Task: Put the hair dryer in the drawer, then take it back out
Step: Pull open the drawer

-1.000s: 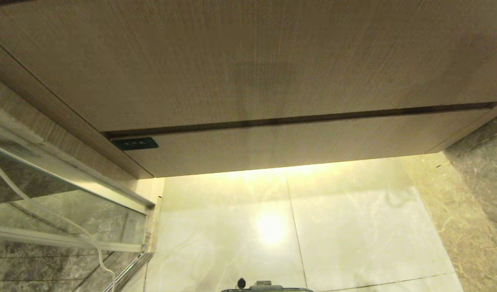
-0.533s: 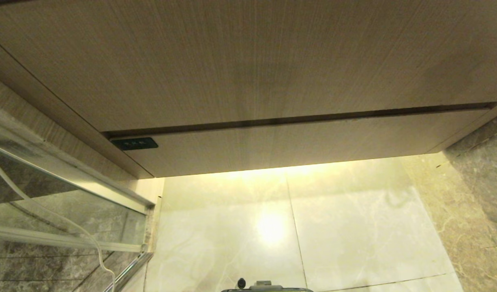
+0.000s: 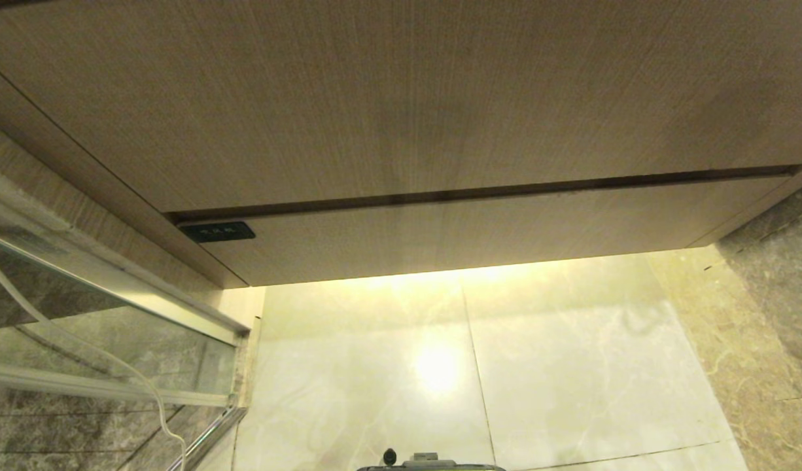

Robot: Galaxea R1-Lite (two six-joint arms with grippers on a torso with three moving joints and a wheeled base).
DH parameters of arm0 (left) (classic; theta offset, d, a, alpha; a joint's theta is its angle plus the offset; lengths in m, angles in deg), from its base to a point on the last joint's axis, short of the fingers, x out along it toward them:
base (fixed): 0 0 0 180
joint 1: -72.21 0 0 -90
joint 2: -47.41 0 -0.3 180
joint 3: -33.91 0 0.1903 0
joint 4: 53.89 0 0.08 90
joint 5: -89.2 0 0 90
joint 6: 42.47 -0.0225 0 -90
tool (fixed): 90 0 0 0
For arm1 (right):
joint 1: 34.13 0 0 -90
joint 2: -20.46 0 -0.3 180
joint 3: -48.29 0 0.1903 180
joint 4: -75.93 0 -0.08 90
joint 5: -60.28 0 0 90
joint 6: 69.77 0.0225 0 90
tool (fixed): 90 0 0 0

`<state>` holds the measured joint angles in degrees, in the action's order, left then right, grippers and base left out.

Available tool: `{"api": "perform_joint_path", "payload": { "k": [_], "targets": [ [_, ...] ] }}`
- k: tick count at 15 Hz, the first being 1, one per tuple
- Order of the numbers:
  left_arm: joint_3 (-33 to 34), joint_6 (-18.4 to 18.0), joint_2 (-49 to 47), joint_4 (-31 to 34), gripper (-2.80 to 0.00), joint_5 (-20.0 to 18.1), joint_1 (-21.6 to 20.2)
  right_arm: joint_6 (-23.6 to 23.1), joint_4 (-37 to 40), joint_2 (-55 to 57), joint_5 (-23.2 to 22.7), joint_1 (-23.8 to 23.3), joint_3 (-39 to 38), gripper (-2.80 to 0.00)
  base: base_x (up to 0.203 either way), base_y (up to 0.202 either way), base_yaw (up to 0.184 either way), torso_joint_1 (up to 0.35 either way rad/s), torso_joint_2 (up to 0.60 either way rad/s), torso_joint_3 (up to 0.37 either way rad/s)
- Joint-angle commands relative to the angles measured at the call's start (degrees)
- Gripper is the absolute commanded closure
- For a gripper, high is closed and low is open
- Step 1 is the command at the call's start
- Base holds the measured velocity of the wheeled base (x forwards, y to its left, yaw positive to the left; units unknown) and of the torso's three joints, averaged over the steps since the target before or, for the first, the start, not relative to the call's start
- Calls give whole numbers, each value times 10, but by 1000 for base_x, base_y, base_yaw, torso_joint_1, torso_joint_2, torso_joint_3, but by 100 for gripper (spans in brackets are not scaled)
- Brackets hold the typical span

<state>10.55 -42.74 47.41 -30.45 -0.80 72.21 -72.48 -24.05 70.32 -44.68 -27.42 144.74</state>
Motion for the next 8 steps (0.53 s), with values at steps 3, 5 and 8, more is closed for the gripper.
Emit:
{"api": "perform_joint_path", "payload": {
  "k": [3, 5, 8],
  "targets": [
    [1, 0, 0, 0, 0, 0, 0, -89, 11, 21, -2, -7, -1, 0, 0, 0, 0, 0, 0, 0],
    [1, 0, 0, 0, 0, 0, 0, -136, 16, 24, 3, -12, -12, 0, 0, 0, 0, 0, 0, 0],
    [1, 0, 0, 0, 0, 0, 0, -176, 43, 32, -2, -16, -42, 0, 0, 0, 0, 0, 0, 0]
  ]
}}
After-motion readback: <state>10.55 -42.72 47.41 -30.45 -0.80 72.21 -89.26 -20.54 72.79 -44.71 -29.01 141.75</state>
